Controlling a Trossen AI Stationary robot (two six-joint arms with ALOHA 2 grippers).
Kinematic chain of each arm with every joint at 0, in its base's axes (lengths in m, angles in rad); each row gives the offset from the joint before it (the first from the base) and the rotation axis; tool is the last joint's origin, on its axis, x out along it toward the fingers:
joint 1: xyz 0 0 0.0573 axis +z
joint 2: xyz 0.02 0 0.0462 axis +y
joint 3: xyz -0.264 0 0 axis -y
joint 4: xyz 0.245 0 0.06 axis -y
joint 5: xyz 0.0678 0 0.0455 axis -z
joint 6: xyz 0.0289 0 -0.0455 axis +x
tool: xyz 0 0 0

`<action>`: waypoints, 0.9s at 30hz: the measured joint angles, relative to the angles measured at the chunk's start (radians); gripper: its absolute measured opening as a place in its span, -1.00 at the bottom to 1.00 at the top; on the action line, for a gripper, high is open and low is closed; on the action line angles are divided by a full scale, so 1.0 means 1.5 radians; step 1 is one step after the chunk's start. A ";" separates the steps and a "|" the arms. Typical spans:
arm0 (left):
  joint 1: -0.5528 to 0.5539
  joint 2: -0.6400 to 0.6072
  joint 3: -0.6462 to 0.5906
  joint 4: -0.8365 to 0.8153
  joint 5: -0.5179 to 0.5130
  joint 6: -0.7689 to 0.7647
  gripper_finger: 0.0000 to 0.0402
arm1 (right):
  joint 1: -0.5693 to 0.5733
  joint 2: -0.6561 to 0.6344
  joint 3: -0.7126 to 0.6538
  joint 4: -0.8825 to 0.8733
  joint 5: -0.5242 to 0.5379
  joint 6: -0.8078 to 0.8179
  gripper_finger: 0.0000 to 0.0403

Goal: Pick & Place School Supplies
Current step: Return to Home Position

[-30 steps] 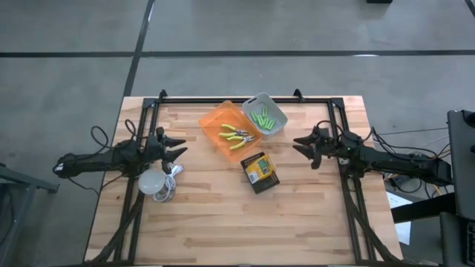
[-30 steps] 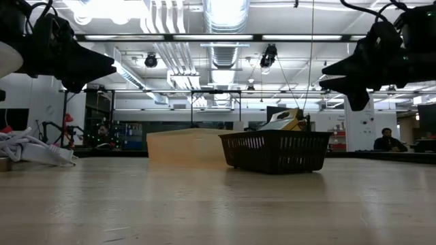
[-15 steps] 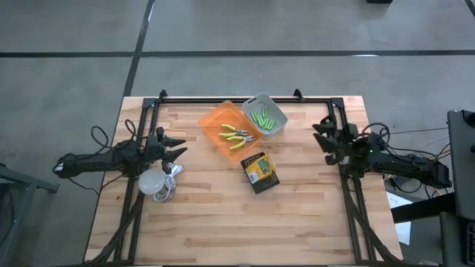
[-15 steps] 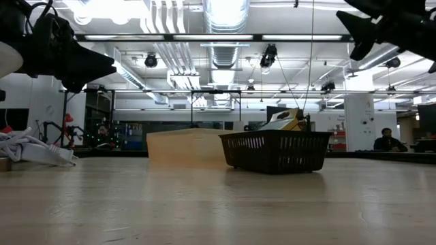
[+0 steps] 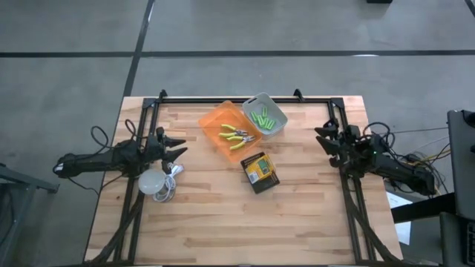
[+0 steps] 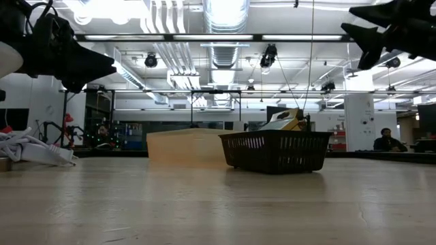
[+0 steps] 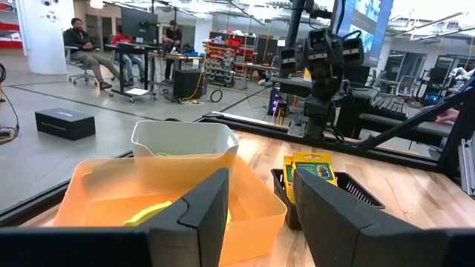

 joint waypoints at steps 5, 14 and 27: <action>0.000 0.000 0.000 0.000 0.000 0.000 -0.21 | -0.001 0.003 -0.001 -0.046 -0.002 0.003 -0.16; 0.000 0.000 0.000 0.000 0.001 0.000 -0.21 | -0.001 0.001 -0.001 -0.184 0.002 -0.024 -0.16; 0.000 0.000 0.000 0.000 0.002 0.000 -0.21 | -0.001 0.001 -0.001 -0.204 0.002 -0.041 -0.16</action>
